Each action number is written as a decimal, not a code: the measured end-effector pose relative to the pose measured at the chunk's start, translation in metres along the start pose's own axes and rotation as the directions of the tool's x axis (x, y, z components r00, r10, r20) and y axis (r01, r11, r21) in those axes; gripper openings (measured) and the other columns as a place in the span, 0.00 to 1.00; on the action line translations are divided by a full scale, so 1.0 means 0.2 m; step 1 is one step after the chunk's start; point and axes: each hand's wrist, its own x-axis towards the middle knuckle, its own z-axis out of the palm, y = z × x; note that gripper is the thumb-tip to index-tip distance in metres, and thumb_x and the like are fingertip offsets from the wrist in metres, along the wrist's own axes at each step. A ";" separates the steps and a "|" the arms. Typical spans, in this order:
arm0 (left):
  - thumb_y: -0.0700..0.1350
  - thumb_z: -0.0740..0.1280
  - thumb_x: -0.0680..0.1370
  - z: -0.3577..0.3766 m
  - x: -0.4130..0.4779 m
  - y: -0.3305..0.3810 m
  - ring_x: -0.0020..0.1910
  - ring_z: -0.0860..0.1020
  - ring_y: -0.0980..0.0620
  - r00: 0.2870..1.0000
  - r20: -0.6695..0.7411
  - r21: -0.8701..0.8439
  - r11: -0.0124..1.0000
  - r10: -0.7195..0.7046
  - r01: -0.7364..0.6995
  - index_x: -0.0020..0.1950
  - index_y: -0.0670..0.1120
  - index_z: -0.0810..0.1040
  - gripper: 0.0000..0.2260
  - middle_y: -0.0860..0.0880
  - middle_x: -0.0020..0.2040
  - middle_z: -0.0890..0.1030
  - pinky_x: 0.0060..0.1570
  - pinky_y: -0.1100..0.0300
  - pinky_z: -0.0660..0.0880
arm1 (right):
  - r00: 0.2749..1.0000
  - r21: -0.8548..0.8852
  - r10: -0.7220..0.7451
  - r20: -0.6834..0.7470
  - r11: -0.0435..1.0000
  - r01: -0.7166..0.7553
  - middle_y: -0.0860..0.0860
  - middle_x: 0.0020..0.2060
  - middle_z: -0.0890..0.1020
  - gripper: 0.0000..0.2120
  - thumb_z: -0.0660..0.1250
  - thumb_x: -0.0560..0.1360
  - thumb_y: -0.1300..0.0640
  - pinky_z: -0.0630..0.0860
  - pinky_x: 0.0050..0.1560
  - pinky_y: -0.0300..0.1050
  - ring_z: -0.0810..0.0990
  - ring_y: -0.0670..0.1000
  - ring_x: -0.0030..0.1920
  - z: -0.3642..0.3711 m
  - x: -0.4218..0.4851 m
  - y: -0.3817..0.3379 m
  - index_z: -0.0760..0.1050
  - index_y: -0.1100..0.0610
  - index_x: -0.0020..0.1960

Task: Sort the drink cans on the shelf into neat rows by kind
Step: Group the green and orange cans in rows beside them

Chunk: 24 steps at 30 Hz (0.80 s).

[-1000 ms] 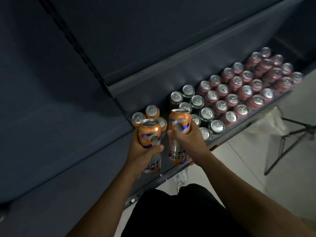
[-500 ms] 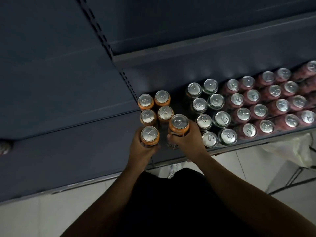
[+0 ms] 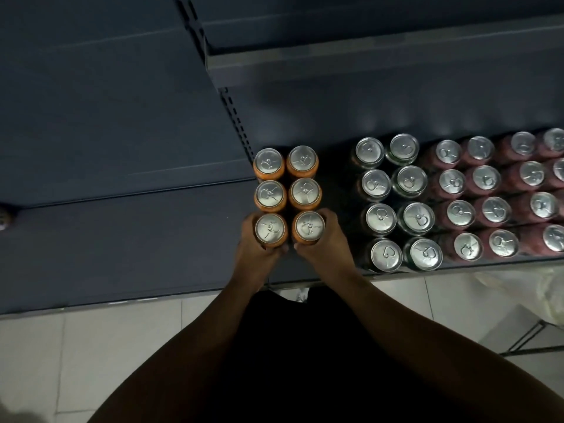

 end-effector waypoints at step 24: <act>0.37 0.81 0.66 0.00 0.01 0.03 0.57 0.81 0.56 0.999 0.045 -0.005 1.000 0.001 -0.001 0.68 0.51 0.72 0.34 0.53 0.58 0.82 0.58 0.48 0.80 | 0.999 -0.135 -0.031 -0.023 0.990 0.027 0.50 0.58 0.81 0.36 0.81 0.65 0.56 0.79 0.58 0.54 0.81 0.52 0.58 -0.03 0.00 -0.02 0.66 0.50 0.66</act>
